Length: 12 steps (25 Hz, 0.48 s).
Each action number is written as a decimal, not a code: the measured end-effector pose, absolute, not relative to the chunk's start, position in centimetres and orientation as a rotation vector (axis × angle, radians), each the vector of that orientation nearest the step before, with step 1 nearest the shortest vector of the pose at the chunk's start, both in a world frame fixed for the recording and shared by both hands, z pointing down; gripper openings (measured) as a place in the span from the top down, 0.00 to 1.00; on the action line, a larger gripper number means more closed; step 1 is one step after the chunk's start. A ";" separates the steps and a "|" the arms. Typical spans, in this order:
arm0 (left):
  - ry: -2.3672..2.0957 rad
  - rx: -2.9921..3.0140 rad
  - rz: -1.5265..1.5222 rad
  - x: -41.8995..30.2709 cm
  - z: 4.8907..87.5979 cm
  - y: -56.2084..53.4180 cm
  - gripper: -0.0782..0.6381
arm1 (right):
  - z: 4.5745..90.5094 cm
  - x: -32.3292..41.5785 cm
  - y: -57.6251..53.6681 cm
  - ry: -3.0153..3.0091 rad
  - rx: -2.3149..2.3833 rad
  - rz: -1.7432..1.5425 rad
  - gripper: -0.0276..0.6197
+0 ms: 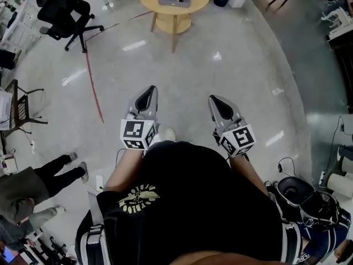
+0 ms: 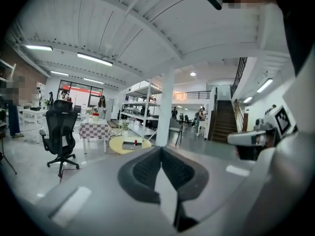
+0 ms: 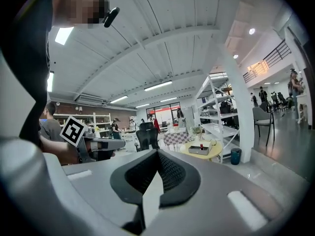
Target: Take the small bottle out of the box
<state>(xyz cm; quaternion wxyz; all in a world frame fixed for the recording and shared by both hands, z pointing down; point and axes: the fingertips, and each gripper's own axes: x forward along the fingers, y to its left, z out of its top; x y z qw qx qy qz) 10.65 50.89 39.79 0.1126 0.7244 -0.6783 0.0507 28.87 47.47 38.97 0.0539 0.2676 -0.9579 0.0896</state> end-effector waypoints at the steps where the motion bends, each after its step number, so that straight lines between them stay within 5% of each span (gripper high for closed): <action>1: -1.986 2.130 0.143 10.1 39.7 50.8 0.89 | 38.7 28.3 47.4 -2.909 0.812 0.260 0.96; 12: -1.946 2.192 0.087 6.2 39.3 50.0 0.89 | 37.2 23.3 47.2 -2.877 0.835 0.165 0.96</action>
